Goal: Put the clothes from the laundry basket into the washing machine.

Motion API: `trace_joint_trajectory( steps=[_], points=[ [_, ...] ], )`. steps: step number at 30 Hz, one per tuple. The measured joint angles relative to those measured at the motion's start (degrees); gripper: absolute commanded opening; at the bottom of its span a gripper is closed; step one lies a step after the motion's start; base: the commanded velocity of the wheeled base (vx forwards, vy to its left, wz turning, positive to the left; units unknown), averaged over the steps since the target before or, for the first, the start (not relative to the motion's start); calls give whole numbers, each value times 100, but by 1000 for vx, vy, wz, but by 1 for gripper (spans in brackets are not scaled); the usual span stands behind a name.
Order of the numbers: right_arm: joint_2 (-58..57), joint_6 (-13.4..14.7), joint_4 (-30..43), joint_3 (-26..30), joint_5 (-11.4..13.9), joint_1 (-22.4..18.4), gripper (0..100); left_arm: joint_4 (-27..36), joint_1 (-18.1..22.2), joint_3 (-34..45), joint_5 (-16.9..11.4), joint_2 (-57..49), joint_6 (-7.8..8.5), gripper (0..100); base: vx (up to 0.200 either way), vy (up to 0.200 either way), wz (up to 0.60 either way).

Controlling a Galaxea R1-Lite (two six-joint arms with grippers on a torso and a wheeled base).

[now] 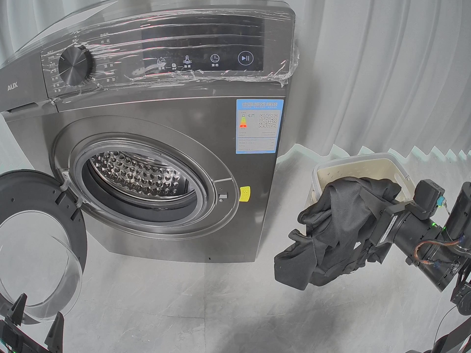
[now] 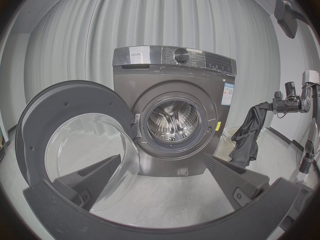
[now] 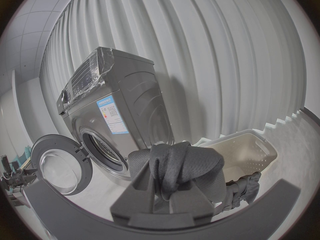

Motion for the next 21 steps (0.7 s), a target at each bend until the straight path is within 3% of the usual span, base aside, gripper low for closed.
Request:
trace_joint_trajectory(
  steps=[11, 21],
  points=[
    [26, 13, 0, -2, -5, -2, 0, -2, 0, 0, -2, 2, -5, 100, -200, 0, 0],
    [44, 16, 2, 22, 4, 0, 0, -2, -2, 0, -5, 0, -2, 100, 0, 20, 0]
  ],
)
